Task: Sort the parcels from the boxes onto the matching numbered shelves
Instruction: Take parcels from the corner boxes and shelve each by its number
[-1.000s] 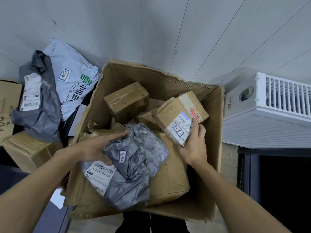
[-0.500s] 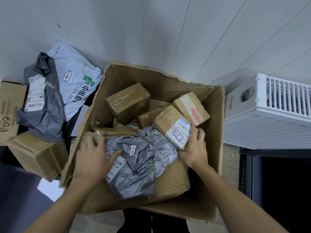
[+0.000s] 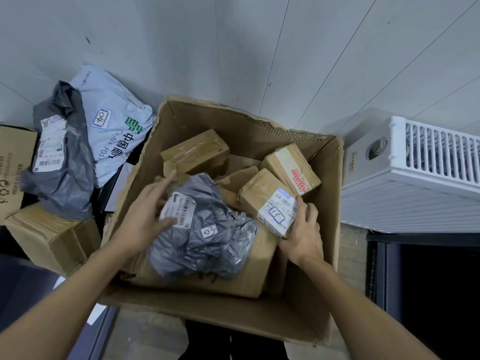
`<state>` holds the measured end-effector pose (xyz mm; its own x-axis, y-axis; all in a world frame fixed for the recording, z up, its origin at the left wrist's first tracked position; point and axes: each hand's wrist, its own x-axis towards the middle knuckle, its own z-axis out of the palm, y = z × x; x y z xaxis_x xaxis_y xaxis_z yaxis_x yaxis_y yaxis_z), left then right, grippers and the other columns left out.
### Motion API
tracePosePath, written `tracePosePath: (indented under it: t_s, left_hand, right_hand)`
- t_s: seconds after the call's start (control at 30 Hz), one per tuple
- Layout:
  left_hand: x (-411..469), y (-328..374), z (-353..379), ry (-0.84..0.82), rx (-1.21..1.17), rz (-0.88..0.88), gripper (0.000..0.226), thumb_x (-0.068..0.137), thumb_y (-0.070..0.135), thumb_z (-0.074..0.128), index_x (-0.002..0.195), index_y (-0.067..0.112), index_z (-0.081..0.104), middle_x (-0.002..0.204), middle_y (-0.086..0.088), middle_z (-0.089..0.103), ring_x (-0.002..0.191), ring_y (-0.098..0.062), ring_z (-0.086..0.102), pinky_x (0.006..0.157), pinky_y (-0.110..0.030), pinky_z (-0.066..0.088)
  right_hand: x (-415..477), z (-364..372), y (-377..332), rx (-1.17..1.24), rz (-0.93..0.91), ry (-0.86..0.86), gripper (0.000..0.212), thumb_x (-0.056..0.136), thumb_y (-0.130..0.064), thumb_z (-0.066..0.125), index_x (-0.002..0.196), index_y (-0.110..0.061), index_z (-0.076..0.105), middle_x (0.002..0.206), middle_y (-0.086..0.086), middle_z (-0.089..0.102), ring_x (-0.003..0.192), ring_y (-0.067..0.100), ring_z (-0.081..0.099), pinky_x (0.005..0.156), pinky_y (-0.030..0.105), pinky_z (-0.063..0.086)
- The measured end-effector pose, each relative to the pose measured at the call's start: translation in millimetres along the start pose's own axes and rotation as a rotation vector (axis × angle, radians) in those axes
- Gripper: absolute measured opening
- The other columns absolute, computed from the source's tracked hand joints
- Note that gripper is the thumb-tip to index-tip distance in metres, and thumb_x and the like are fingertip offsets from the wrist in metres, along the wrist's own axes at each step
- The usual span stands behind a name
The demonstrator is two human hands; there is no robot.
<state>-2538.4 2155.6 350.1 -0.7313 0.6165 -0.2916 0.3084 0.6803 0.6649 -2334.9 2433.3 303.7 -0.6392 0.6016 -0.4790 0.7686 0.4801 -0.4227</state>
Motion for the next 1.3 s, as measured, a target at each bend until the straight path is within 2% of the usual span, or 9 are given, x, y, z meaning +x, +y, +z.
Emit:
tracePosePath:
  t_s: [0.23, 0.4, 0.57, 0.67, 0.77, 0.9, 1.03, 1.13, 1.3]
  left_hand:
    - [-17.9, 16.2, 22.8, 0.107, 0.075, -0.330, 0.111, 0.066, 0.068, 0.072, 0.155, 0.036, 0.015, 0.134, -0.013, 0.039, 0.115, -0.036, 0.055, 0.093, -0.051, 0.051]
    - [-46.5, 19.0, 50.5, 0.110, 0.061, -0.260, 0.113, 0.063, 0.028, 0.094, 0.151, 0.015, 0.025, 0.138, -0.018, 0.053, 0.111, -0.038, 0.061, 0.082, -0.040, 0.049]
    - [-67.1, -5.5, 74.7, 0.072, -0.074, -0.267, 0.079, 0.069, 0.018, 0.091, 0.118, 0.035, 0.031, 0.122, -0.001, 0.057, 0.111, -0.023, 0.058, 0.079, -0.034, 0.048]
    - [-70.8, -15.2, 79.4, -0.009, 0.010, -0.110, 0.064, 0.079, 0.012, 0.082, 0.106, 0.047, 0.036, 0.098, 0.013, 0.058, 0.089, -0.012, 0.058, 0.064, -0.026, 0.043]
    - [-64.0, -12.7, 72.8, -0.041, -0.115, -0.038, 0.055, 0.092, 0.006, 0.067, 0.115, 0.049, 0.041, 0.113, 0.017, 0.055, 0.094, 0.000, 0.058, 0.069, -0.018, 0.045]
    - [-42.4, -9.9, 50.3, 0.154, -0.176, -0.013, 0.044, 0.099, 0.006, 0.051, 0.108, 0.049, 0.055, 0.109, -0.007, 0.057, 0.092, -0.014, 0.057, 0.077, -0.027, 0.045]
    - [-35.3, -5.1, 37.7, 0.160, -0.182, -0.181, 0.033, 0.091, 0.016, 0.071, 0.116, 0.033, 0.058, 0.120, -0.003, 0.048, 0.108, -0.011, 0.052, 0.091, -0.025, 0.041]
    - [-38.4, -5.2, 39.9, 0.031, -0.160, -0.279, 0.083, 0.061, 0.032, 0.092, 0.130, 0.027, 0.047, 0.129, 0.004, 0.036, 0.123, -0.015, 0.042, 0.106, -0.035, 0.040]
    - [-37.3, -1.9, 44.9, -0.021, -0.375, -0.206, 0.109, 0.063, 0.011, 0.092, 0.150, 0.035, 0.030, 0.145, 0.013, 0.034, 0.132, -0.008, 0.041, 0.108, -0.034, 0.042]
  right_hand:
    - [0.4, 3.0, -5.9, 0.026, -0.029, -0.044, 0.117, 0.074, -0.031, 0.084, 0.157, -0.027, 0.002, 0.155, 0.002, 0.010, 0.135, 0.036, 0.036, 0.102, 0.048, 0.043]
    - [-2.2, 8.0, -5.2, 0.043, 0.000, -0.058, 0.122, 0.072, -0.028, 0.085, 0.156, -0.030, -0.004, 0.152, 0.002, 0.012, 0.133, 0.035, 0.038, 0.101, 0.050, 0.046]
    - [-4.9, 12.7, -3.1, 0.052, 0.008, -0.072, 0.123, 0.072, -0.031, 0.085, 0.155, -0.035, -0.006, 0.156, 0.005, 0.010, 0.135, 0.035, 0.038, 0.102, 0.052, 0.047]
    - [-5.4, 11.8, -1.8, 0.051, 0.002, -0.064, 0.124, 0.070, -0.029, 0.086, 0.155, -0.033, -0.004, 0.153, 0.006, 0.013, 0.132, 0.037, 0.041, 0.101, 0.052, 0.047]
    - [-6.5, 9.8, -0.4, 0.036, -0.008, -0.051, 0.123, 0.070, -0.028, 0.086, 0.155, -0.032, -0.002, 0.152, 0.006, 0.014, 0.129, 0.036, 0.042, 0.102, 0.052, 0.046]
    - [-5.6, 5.3, 0.6, 0.029, -0.041, -0.042, 0.118, 0.072, -0.032, 0.085, 0.155, -0.028, 0.003, 0.154, 0.006, 0.013, 0.131, 0.036, 0.040, 0.107, 0.052, 0.043]
    - [-5.8, 3.8, -2.6, 0.038, -0.045, -0.041, 0.118, 0.073, -0.031, 0.085, 0.157, -0.026, 0.002, 0.154, 0.005, 0.012, 0.134, 0.035, 0.037, 0.109, 0.050, 0.040]
    - [-7.5, 5.6, -6.8, 0.028, -0.063, -0.055, 0.119, 0.073, -0.032, 0.084, 0.156, -0.026, -0.001, 0.152, 0.004, 0.012, 0.133, 0.033, 0.037, 0.108, 0.049, 0.041]
    - [-8.1, 6.8, -10.4, 0.002, -0.080, -0.065, 0.123, 0.071, -0.035, 0.085, 0.156, -0.028, -0.004, 0.148, 0.003, 0.014, 0.131, 0.033, 0.038, 0.108, 0.051, 0.041]
